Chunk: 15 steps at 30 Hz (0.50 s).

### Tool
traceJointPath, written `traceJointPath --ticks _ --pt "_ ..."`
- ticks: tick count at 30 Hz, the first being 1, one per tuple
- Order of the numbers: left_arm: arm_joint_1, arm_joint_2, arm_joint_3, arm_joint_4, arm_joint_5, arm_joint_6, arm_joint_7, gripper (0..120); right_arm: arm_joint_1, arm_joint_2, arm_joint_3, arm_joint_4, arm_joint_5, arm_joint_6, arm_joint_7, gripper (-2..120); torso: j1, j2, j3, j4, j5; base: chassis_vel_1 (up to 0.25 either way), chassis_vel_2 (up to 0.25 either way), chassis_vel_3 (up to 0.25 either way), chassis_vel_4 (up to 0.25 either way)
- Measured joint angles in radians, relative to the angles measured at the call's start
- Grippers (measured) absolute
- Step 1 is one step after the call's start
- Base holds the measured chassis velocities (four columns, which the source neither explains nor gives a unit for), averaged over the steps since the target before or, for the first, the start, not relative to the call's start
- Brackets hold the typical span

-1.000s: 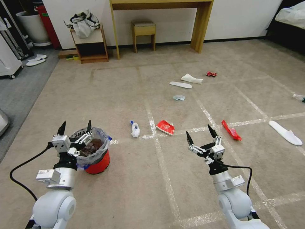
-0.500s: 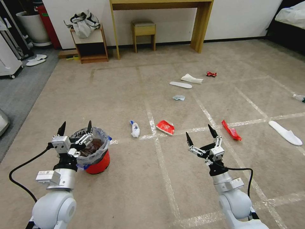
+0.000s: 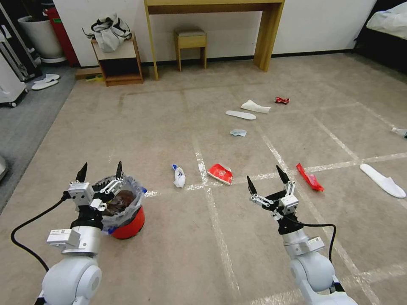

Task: Pick up the trash bin and place the garbage on the floor into it.

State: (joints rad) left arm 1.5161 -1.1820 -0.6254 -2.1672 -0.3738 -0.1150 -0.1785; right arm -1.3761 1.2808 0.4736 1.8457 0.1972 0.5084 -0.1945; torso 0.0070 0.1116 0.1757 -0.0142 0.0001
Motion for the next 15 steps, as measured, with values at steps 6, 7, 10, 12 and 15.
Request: traceJointPath --ticks 6,7,10,12,15 --pt "-0.004 0.005 0.000 0.002 -0.005 0.000 0.000 99 0.004 0.005 -0.002 -0.004 -0.001 0.000 0.000 100 0.000 0.000 0.000 -0.0001 -0.0001 -0.117 0.124 0.120 -0.121" --pt "-0.005 0.007 0.000 0.004 -0.006 0.000 0.000 99 0.005 0.006 -0.003 -0.005 -0.001 0.000 0.000 100 0.000 0.000 0.000 -0.0001 -0.0001 -0.119 0.109 0.097 -0.104" --pt "-0.007 0.012 -0.001 0.006 -0.012 0.000 0.000 99 0.008 0.009 -0.005 -0.008 -0.002 0.002 -0.001 100 0.000 0.000 0.000 0.0000 -0.0001 -0.101 0.105 0.091 -0.098" --pt "-0.009 0.013 -0.001 0.007 -0.015 0.000 0.000 99 0.008 0.010 -0.006 -0.010 -0.004 0.005 -0.001 100 0.000 0.000 0.000 0.0000 -0.0001 -0.089 0.088 0.085 -0.086" --pt "-0.011 0.016 -0.002 0.010 -0.017 0.000 -0.002 99 0.011 0.012 -0.006 -0.014 -0.008 0.010 -0.001 100 0.000 0.000 0.000 -0.0001 -0.0001 -0.067 0.072 0.081 -0.071"
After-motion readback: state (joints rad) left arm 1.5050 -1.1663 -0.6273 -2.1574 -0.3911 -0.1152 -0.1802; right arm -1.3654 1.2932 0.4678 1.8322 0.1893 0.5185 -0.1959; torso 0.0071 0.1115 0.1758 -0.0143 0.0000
